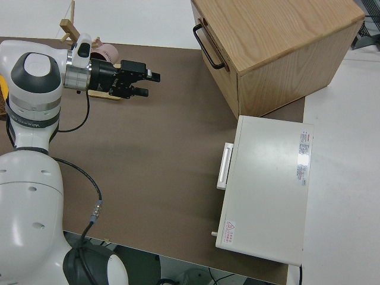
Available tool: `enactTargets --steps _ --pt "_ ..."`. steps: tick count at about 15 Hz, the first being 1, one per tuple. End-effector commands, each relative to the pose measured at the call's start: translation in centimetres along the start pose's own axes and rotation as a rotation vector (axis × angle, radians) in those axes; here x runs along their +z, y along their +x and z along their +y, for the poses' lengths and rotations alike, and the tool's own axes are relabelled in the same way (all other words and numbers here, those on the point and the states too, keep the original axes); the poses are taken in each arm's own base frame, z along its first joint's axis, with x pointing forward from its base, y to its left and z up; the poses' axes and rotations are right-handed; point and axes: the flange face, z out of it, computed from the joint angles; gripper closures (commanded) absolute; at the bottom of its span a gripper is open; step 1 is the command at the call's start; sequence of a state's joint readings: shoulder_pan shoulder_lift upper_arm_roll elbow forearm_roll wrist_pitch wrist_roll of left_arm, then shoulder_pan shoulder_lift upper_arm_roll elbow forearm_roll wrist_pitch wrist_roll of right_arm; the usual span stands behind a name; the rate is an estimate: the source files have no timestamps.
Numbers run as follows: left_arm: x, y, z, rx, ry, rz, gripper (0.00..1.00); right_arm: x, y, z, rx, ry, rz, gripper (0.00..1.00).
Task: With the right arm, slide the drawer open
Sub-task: 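Reach the right gripper to the black drawer handle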
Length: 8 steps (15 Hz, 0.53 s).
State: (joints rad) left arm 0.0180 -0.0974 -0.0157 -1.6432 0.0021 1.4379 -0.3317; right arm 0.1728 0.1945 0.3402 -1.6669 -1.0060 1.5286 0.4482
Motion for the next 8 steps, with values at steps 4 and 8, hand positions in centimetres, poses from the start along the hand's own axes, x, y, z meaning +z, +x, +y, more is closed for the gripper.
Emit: enactTargets --steps 4,8 --pt "-0.4 -0.3 -0.1 0.009 -0.006 0.005 0.01 2.3 2.1 -4.6 -0.031 -0.271 0.068 0.017" --pt "-0.4 -0.3 -0.1 0.009 -0.006 0.005 0.01 4.4 3.5 -5.1 -0.065 -0.369 0.109 0.025"
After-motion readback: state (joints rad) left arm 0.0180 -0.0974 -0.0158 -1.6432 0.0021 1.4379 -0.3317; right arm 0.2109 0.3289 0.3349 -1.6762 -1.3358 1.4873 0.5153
